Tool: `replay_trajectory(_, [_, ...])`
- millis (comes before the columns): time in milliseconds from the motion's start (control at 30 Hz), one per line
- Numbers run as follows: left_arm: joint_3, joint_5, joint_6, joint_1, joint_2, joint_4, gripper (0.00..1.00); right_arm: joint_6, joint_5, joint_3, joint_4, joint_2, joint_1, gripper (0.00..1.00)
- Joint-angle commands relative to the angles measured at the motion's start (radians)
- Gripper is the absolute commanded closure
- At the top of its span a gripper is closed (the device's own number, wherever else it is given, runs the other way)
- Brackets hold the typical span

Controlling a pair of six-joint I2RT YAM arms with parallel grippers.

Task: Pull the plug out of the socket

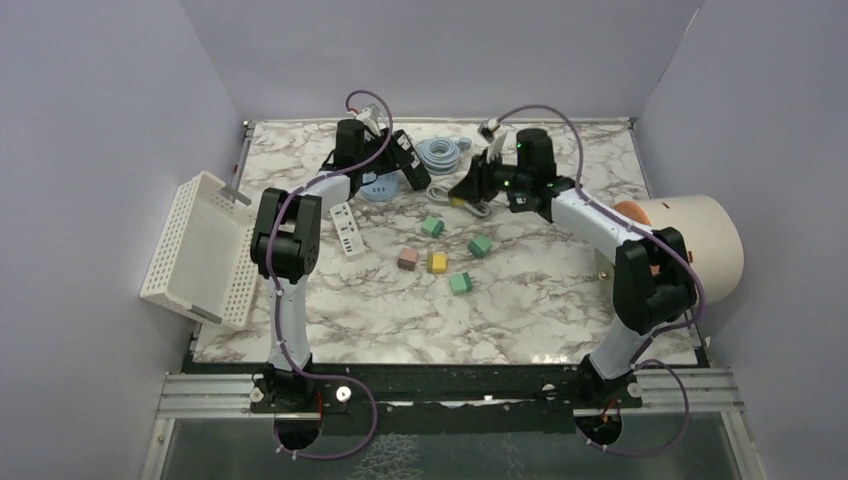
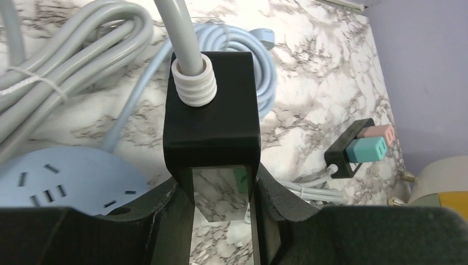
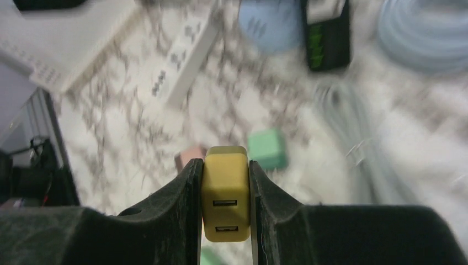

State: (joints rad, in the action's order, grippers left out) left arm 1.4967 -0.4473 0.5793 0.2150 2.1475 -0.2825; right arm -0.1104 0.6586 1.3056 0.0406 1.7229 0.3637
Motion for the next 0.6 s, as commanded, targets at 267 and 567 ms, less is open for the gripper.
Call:
replay_trajectory(267, [-0.021,0.098,-0.080,-0.096,0.016,0.104,0.96,-0.100,0.041,-0.390,-0.009,-0.072,0.083,0.89])
replay_trajectory(567, [-0.045,0.090,-0.089,-0.114,0.005,0.110,0.68,-0.058,-0.015,-0.293,-0.078,-0.017,0.084,0.34])
